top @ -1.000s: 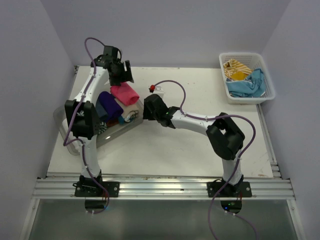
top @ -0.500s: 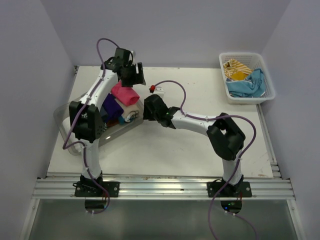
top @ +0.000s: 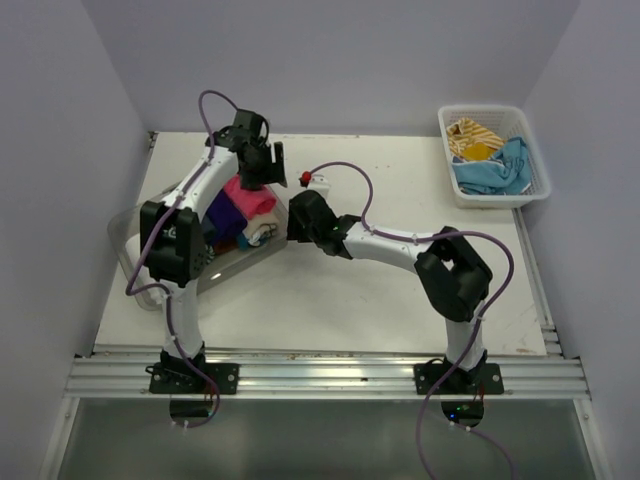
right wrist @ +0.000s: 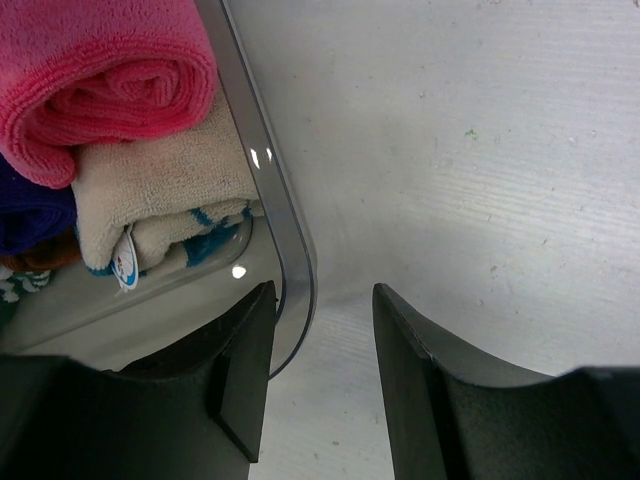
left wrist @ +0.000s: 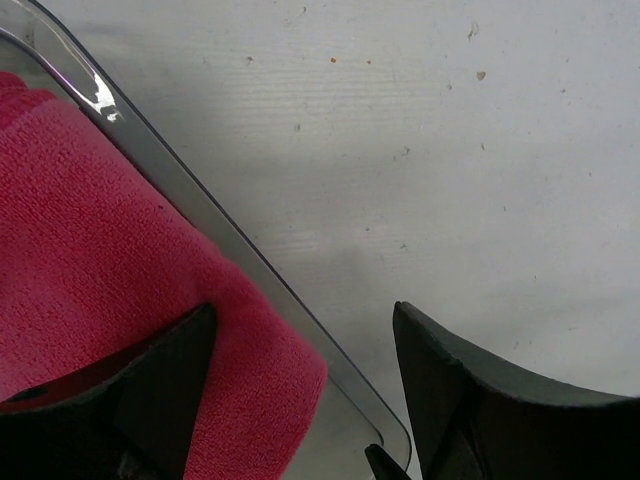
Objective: Roll the towels
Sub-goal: Place the rolled towel into the container
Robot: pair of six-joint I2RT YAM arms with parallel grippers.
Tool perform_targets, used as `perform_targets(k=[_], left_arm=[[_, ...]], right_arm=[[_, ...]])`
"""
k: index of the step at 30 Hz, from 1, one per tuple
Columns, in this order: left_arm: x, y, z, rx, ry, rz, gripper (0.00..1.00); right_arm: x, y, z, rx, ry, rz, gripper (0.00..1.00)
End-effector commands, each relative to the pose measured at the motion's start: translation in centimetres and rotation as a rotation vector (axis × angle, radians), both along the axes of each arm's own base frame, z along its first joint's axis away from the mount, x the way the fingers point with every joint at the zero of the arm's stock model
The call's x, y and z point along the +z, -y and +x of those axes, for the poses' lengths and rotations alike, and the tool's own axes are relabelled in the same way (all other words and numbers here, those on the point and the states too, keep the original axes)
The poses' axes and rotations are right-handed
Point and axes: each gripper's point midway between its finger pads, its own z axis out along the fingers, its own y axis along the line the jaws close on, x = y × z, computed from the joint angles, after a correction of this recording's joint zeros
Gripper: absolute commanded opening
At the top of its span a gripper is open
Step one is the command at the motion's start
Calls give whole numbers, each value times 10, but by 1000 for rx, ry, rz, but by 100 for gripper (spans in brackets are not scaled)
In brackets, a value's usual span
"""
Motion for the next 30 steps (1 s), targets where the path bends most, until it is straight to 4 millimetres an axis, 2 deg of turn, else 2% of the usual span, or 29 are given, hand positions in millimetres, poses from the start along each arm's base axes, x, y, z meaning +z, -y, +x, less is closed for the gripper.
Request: perform_targets(k=[1, 2, 3, 5, 8, 11, 12, 13, 14, 15, 16, 17, 18, 19, 20, 22, 23, 25, 26, 29, 30], left_arm=[[23, -5, -9, -19, 18, 12, 76], [29, -3, -7, -24, 29, 1, 76], [44, 1, -3, -34, 60, -22, 76], [63, 3, 2, -33, 96, -35, 76], [114, 7, 6, -35, 192, -73, 78], [140, 4, 0, -21, 241, -87, 78], [151, 0, -8, -9, 262, -85, 78], [154, -3, -13, -1, 265, -80, 77], [138, -8, -24, 13, 219, -61, 77], [152, -17, -38, 34, 259, -51, 75], [146, -21, -49, 45, 245, -41, 74], [130, -30, -76, 54, 207, -24, 73], [123, -34, -88, 59, 203, -14, 70], [113, -37, -103, 64, 185, -5, 69], [92, -45, -134, 66, 140, 13, 68], [72, -42, -163, 45, 105, 17, 66], [53, -43, -188, 33, 65, 24, 65], [38, -30, -215, -3, 18, 9, 63], [25, -31, -232, -8, -20, 18, 63], [5, -29, -258, 18, -86, 13, 62], [0, -30, -261, 37, -93, 15, 61]], right_arm=[[25, 10, -1, -27, 32, 3, 47], [28, 10, -1, -22, 34, 7, 48], [32, 9, -1, -18, 38, 11, 50], [44, 7, -2, -2, 47, 27, 57], [64, 5, -5, 17, 66, 54, 71], [78, 9, -4, 15, 82, 68, 75], [88, 12, -5, 14, 94, 80, 75], [93, 14, -5, 12, 104, 87, 76], [96, 21, -2, 0, 107, 86, 77], [108, 29, -1, -12, 124, 98, 77], [105, 38, -2, -22, 121, 87, 77], [105, 51, 4, -49, 122, 82, 77], [116, 62, 5, -68, 141, 94, 77], [108, 73, 5, -84, 130, 75, 77], [109, 88, 11, -113, 135, 73, 77], [108, 106, 12, -140, 140, 51, 77], [107, 116, 15, -160, 142, 35, 77], [107, 130, 16, -183, 154, 0, 77], [106, 135, 16, -192, 155, -12, 77], [103, 144, 17, -206, 153, -35, 78], [103, 145, 17, -207, 152, -34, 78]])
